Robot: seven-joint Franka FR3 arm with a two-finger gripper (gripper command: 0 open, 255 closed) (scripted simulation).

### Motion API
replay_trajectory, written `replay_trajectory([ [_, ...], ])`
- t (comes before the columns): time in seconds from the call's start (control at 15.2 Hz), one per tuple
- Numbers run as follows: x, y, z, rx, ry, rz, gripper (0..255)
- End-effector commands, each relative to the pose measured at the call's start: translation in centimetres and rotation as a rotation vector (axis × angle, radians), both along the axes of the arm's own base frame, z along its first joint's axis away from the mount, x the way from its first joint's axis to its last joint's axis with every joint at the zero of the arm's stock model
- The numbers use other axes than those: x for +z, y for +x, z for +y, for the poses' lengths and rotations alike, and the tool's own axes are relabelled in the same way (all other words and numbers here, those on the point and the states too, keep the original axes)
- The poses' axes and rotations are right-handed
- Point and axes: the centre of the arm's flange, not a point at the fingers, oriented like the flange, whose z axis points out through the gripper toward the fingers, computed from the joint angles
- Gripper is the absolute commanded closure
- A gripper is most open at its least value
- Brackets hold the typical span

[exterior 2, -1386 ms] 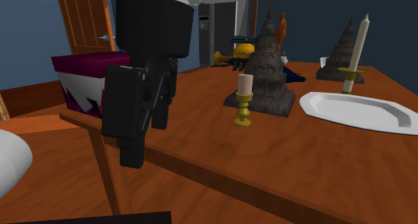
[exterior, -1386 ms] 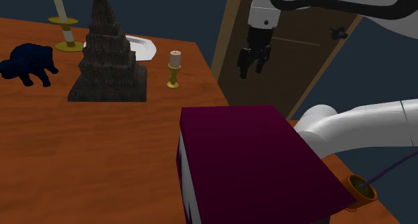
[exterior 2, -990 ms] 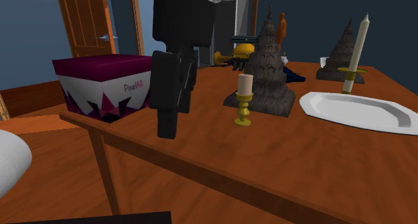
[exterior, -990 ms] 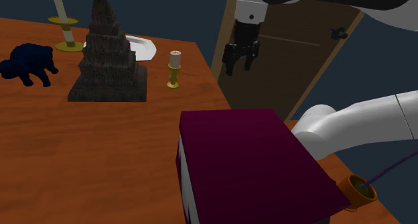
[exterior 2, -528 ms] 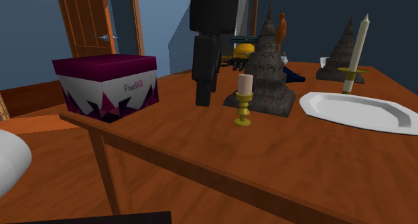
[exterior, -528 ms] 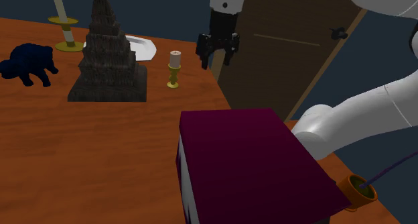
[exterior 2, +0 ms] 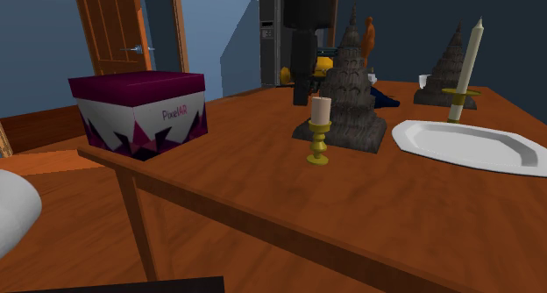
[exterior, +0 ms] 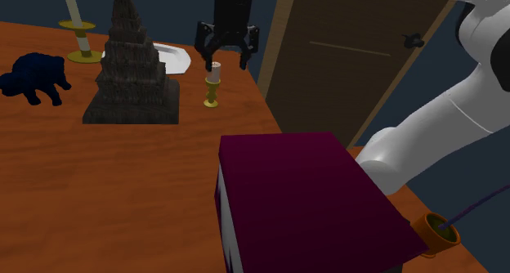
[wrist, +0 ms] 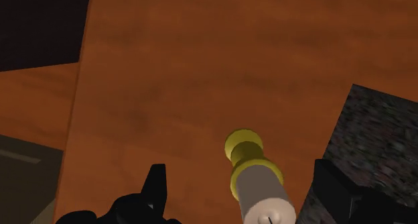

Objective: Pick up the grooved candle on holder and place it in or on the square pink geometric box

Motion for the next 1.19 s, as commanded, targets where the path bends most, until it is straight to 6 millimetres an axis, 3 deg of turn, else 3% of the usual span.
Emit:
replay_trajectory([
  [0.0, 0.3, 1.5, 1.5, -0.015, 0.002, -0.014, 0],
  [0.53, -3.7, 1.5, 1.4, -0.015, 0.002, -0.014, 0],
  [0.99, -3.7, 1.5, 1.4, -0.015, 0.002, -0.014, 0],
  [1.06, -3.7, 1.5, 1.4, -0.015, 0.002, -0.014, 255],
  [1.12, -3.7, 1.5, 1.4, -0.015, 0.002, -0.014, 255],
])
